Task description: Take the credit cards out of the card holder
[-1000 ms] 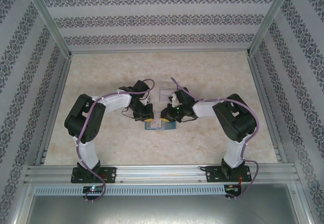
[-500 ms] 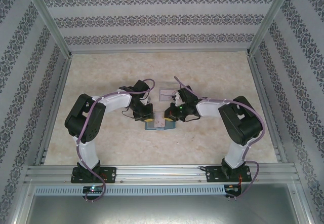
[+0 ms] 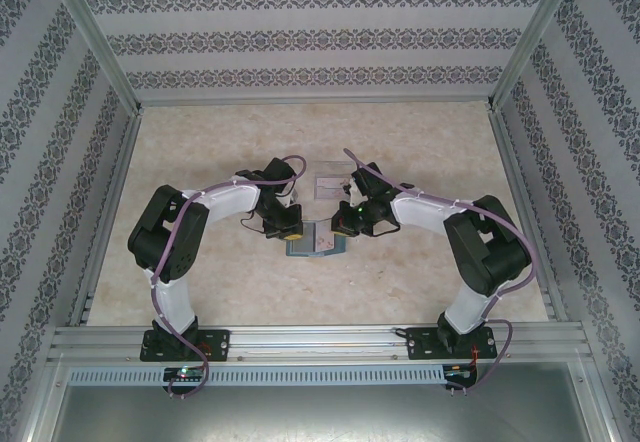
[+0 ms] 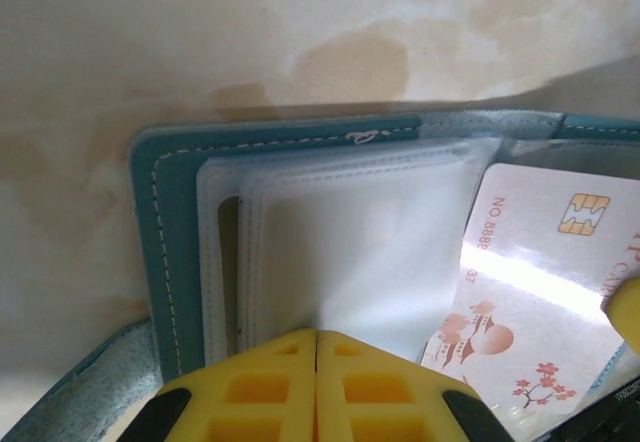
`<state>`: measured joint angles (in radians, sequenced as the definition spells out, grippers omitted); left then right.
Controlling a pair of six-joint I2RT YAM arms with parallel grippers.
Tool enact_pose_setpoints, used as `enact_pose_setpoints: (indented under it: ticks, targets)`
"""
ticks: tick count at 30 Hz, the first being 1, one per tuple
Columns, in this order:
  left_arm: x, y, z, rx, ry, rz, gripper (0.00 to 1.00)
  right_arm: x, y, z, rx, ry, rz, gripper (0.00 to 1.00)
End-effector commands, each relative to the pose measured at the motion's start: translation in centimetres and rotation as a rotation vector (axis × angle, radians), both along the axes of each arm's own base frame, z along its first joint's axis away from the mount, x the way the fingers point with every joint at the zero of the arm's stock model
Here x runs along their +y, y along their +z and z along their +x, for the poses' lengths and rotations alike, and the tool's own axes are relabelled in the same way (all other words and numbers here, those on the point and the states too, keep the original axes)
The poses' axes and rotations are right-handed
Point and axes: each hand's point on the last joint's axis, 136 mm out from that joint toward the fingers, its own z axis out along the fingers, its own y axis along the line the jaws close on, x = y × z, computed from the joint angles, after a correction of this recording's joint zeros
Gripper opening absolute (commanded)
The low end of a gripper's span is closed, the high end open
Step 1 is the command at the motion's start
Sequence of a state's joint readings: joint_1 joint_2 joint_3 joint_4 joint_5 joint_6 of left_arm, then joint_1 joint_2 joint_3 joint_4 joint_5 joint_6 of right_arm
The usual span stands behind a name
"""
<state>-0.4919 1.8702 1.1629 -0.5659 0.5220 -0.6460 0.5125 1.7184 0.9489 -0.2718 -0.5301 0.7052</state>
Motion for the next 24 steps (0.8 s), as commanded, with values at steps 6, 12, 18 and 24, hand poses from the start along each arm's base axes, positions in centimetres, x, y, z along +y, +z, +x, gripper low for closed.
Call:
enact_pose_setpoints:
  ticks: [6,12,18,24]
  targets:
    - [0.4,0.1,-0.2,0.002,-0.009,0.043,0.07,-1.0,1.0,0.3,-0.03,0.008,-0.061,0.02]
    - [-0.4,1.1,0.6,-0.032,0.002,-0.003,0.09,-0.3,1.9,0.5,-0.046,0.006,-0.018,0.02]
    - [-1.3,2.3,1.7,-0.078,0.022,-0.054,0.11,-0.1,3.9,1.2,-0.108,0.016,0.017,0.02]
    - [-1.3,3.1,2.4,-0.12,0.028,-0.055,0.12,-0.3,5.8,2.1,-0.203,0.071,0.019,0.0]
